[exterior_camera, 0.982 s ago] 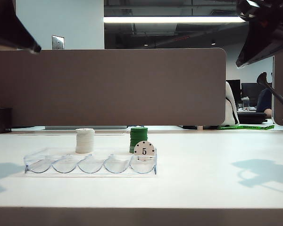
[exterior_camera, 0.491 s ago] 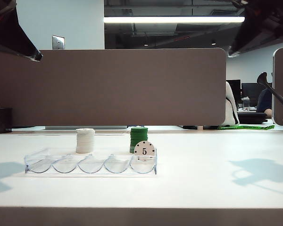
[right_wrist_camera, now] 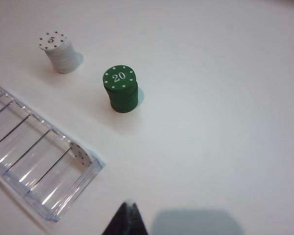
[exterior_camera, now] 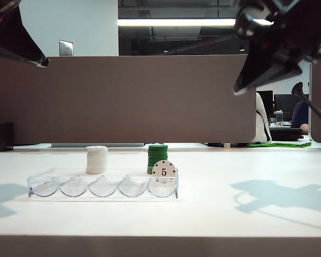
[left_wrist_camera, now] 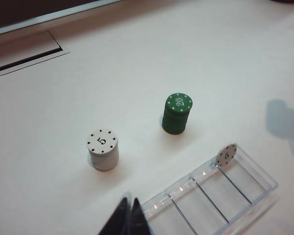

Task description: Pick up the chip in the box and place it on the pile of chips with the same color.

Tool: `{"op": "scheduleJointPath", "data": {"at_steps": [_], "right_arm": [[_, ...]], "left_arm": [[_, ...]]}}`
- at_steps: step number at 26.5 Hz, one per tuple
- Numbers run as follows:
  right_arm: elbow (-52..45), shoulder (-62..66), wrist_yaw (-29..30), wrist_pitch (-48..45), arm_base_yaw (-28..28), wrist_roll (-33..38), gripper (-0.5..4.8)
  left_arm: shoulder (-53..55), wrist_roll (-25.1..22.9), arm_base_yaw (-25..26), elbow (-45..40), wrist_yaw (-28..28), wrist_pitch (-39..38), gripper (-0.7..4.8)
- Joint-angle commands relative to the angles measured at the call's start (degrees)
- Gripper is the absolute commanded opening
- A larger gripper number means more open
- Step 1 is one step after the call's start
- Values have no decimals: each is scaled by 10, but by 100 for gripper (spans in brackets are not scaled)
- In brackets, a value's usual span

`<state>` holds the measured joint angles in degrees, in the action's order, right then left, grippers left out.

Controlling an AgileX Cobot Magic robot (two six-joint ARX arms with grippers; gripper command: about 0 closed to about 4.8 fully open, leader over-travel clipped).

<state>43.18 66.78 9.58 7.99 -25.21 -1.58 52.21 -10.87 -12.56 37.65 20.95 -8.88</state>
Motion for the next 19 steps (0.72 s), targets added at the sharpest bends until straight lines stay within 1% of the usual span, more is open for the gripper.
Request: {"op": "scheduleJointPath", "data": {"at_steps": [1, 8, 13, 16, 19], "right_arm": [[2, 5, -6, -19, 1, -2, -6], [2, 4, -7, -60, 2, -3, -6], [2, 4, -7, -66, 2, -3, -6], [2, 4, -7, -66, 2, -3, -6], [2, 4, -7, -66, 2, -3, -6]], "left_arm": [[-2, 4, 0, 1, 3, 8, -5], [-2, 3, 0, 1, 3, 4, -6], [-2, -17, 0, 1, 3, -4, -6], [-2, -53, 0, 1, 26, 0, -6], [2, -123, 0, 1, 56, 21, -6]]}}
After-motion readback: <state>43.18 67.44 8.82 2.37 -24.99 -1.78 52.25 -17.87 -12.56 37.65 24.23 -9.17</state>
